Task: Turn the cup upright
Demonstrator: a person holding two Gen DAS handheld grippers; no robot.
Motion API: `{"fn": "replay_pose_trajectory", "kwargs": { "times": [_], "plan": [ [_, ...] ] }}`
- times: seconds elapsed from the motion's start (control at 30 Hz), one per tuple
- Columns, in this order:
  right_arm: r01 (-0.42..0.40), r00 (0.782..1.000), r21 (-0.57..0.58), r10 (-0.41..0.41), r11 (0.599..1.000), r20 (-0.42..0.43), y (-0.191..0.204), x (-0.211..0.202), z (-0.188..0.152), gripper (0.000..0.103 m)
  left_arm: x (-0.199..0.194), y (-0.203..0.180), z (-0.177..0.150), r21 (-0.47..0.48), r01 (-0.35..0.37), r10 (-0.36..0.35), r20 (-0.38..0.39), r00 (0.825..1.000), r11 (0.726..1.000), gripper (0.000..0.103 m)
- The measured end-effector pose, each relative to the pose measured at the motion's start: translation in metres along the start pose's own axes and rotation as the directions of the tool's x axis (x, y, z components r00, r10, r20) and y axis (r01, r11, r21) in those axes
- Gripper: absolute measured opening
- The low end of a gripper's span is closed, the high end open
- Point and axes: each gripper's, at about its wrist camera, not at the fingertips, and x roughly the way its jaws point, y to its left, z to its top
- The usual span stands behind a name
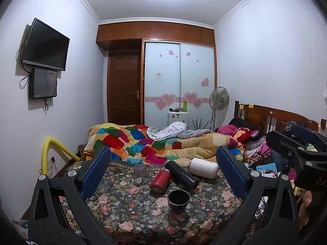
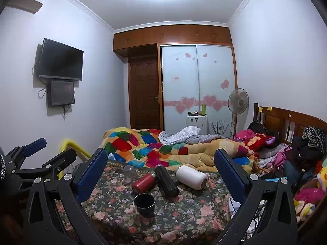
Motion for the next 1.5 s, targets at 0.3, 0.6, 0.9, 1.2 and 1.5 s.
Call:
{"fn": "replay_pose_trajectory", "kwargs": {
  "times": [0.3,0.6,0.9,1.2,1.5],
  "plan": [
    [-0.004,1.000,-0.001,0.004,1.000,-0.012,-0.002,-0.002,-0.002,0.103,0.002,0.000,-0.001,-0.004,0.003,-0.003,-0.007,1.000,1.000,0.103],
    [-0.008,1.000,-0.001,0.008,1.000,-0.018,-0.003,-0.003,-0.002,0.103,0.006,-0.001,-0.003,-0.010,-0.001,0.001,-0.015,1.000,1.000,0.103],
    [-0.007,1.000,0.013,0.008,1.000,-0.019,-0.006,-0.001,0.000,0.103,0.010,-0.001,-0.004,-0.023,0.002,-0.003,-0.025,1.000,1.000,0.103],
    [-0.010,1.000,0.012,0.010,1.000,-0.021,-0.007,-0.001,0.001,0.103,0.012,-0.003,-0.006,-0.034,0.012,-0.013,-0.029,0.999,0.999,0.103],
    [-0.008,1.000,0.013,0.008,1.000,-0.021,-0.006,0.000,0.000,0.103,0.013,-0.005,-0.005,-0.037,0.022,-0.023,-0.034,0.999,0.999,0.103]
  ]
}}
